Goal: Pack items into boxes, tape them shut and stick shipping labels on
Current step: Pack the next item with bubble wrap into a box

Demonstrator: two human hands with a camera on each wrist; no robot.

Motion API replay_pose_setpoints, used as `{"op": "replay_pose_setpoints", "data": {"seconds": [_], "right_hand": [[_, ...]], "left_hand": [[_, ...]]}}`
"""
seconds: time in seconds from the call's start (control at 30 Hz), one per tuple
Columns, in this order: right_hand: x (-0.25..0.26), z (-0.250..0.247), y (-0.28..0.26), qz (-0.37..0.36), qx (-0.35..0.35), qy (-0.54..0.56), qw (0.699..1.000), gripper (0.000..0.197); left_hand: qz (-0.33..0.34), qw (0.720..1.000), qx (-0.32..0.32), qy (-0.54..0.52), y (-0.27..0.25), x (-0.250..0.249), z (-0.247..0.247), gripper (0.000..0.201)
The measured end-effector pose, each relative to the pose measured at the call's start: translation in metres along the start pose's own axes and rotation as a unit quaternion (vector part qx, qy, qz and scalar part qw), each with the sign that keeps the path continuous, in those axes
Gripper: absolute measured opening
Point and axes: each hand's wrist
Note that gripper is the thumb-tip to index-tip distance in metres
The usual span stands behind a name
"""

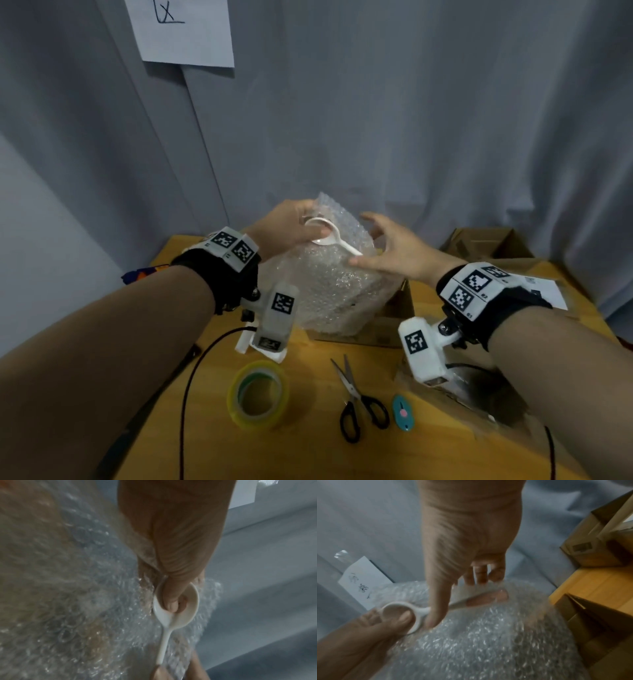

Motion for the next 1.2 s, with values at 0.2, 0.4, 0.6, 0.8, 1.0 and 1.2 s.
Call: {"op": "replay_pose_setpoints", "data": {"seconds": [0.2,0.4,0.6,0.8,1.0,1.2], "right_hand": [[-0.006,-0.006,0.002,0.022,0.133,0.014,0.991,0.080],[-0.004,0.002,0.020,-0.024,0.018,-0.055,0.998,0.024],[-0.028,-0.018,0.040,0.014,-0.224,-0.033,0.974,0.032],[-0.050,-0.001,0.050,0.053,-0.344,0.080,0.934,0.031],[-0.060,0.032,0.049,0.112,-0.285,0.114,0.945,0.037],[-0.056,0.058,0.047,0.136,-0.046,-0.050,0.988,0.043]], "left_hand": [[0.017,0.992,0.105,-0.068,0.001,-0.008,0.010,0.023],[0.005,0.992,-0.025,-0.124,0.011,0.003,0.021,0.021],[-0.112,0.981,-0.099,-0.126,0.009,0.056,0.044,0.049],[-0.049,0.967,0.150,0.199,0.004,0.118,0.063,0.025],[-0.074,0.889,0.295,0.342,0.005,0.152,0.071,0.050],[-0.104,0.888,0.281,0.348,-0.005,0.149,0.066,0.054]]}}
Point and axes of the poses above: each hand's wrist, its own y-axis towards the middle knuckle, its own z-axis out of the palm, x = y × z, and after that the axes turned 5 degrees about z, right-handed
